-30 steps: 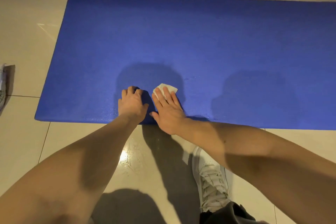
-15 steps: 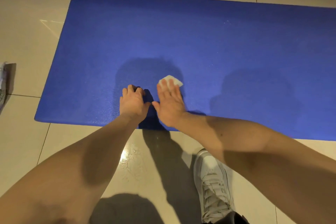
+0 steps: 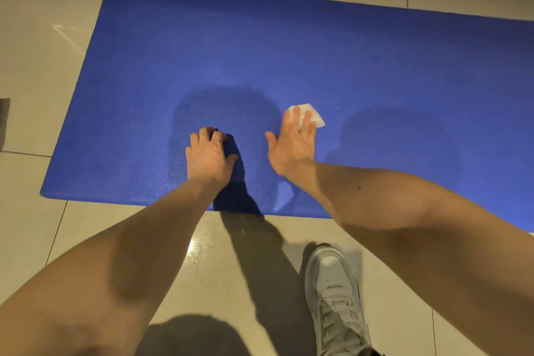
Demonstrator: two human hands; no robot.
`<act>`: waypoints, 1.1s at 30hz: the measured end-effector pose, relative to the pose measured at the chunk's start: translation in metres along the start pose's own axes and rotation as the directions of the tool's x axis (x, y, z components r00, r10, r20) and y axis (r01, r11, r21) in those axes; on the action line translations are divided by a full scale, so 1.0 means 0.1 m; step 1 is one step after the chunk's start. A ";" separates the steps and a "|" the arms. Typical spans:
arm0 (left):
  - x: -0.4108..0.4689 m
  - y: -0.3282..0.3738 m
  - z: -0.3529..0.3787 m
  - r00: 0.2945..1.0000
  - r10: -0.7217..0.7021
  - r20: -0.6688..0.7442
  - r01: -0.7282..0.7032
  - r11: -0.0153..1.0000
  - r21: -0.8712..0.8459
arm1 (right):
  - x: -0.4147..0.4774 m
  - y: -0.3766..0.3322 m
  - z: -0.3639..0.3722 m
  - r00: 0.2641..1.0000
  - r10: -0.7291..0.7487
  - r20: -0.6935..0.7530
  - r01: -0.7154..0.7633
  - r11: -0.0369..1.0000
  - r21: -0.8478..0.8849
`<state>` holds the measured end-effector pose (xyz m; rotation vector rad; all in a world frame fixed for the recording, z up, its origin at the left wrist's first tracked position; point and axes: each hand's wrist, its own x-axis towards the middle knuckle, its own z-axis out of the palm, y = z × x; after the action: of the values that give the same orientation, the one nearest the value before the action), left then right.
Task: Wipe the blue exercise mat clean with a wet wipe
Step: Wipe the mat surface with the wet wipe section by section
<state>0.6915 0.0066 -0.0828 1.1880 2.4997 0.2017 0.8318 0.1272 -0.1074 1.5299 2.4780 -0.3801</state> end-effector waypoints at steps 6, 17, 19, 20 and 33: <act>0.11 -0.06 0.00 1.000 0.009 -0.012 -0.009 1.000 0.003 | 0.07 -0.13 0.02 0.853 -0.520 0.057 0.523 0.846 -0.107; 0.25 -0.02 -0.04 0.999 0.031 -0.022 -0.031 1.000 -0.002 | 0.47 0.00 -0.16 0.983 0.176 0.044 -0.177 0.983 0.037; 0.27 -0.03 -0.04 0.999 0.036 -0.023 -0.036 0.999 0.002 | 0.38 -0.31 -0.09 0.999 -0.034 0.013 0.034 0.999 -0.007; 0.29 -0.03 -0.04 0.999 0.038 -0.028 -0.038 0.999 -0.001 | 0.32 -0.41 -0.06 0.986 -0.168 0.017 0.168 0.984 -0.050; 0.44 0.04 -0.05 0.998 0.053 -0.018 -0.053 0.998 0.025 | 0.85 0.48 -0.28 0.983 0.186 0.011 -0.185 0.982 -0.033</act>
<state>0.6670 0.0430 -0.0891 1.2688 2.4952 0.1966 0.8364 0.2282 -0.1124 1.7210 2.2943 -0.3167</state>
